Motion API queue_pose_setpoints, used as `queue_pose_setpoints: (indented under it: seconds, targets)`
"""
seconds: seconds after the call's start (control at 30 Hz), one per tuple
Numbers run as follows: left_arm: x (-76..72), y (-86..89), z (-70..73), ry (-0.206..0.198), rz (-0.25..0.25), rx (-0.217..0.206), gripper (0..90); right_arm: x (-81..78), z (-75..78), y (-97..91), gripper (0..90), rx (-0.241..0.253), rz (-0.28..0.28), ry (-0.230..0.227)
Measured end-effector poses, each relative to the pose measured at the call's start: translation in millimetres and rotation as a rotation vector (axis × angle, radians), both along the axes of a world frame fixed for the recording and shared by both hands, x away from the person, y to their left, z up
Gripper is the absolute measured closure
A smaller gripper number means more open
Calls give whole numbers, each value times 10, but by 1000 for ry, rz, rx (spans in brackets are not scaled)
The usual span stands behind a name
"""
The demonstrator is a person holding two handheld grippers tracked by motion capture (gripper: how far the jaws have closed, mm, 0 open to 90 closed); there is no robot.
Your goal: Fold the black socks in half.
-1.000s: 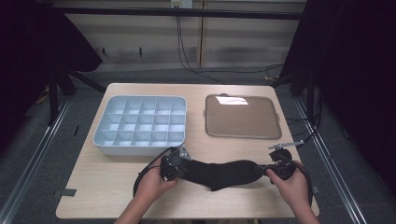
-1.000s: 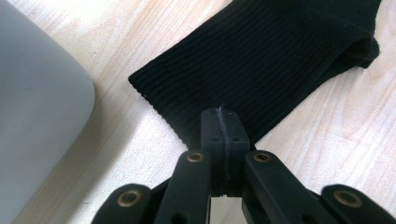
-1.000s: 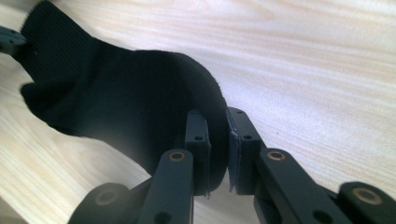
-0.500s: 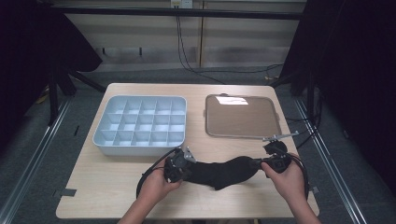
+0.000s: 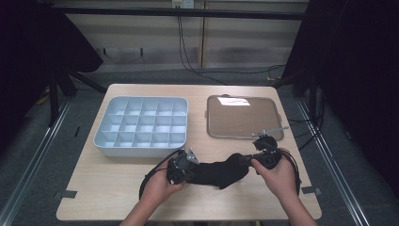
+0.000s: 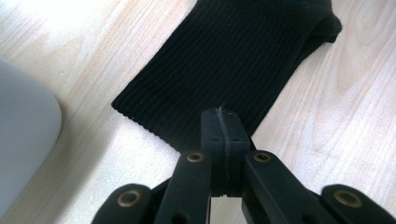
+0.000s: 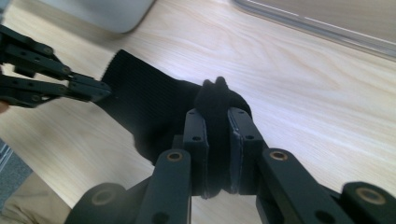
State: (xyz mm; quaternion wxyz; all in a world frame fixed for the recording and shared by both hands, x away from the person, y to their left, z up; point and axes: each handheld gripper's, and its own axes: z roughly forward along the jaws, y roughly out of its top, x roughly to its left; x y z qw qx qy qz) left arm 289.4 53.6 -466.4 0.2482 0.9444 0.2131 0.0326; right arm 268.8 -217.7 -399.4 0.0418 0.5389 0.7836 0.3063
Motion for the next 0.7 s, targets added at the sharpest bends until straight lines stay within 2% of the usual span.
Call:
queue_pose_setpoints:
  seconds: [0.17, 0.23, 0.43, 0.5, 0.57, 0.7]
  targets:
    - [3, 14, -7, -8, -9, -16, 900, 39, 34, 191, 798, 19, 34, 1]
    - [-6, 14, -15, -4, 3, -34, 900, 55, 30, 259, 798, 11, 43, -2]
    - [-11, 53, 47, -15, -19, -23, 900, 93, -6, 356, 798, 6, 58, 11]
    - [-25, 71, 75, -15, 7, -50, 900, 105, -29, 378, 798, 10, 63, 18]
    - [-2, 118, 121, -18, 2, -40, 900, 112, -49, 400, 799, 8, 67, 26]
    - [44, 214, 89, -6, 48, -17, 900, 119, -62, 398, 800, 3, 67, 34]
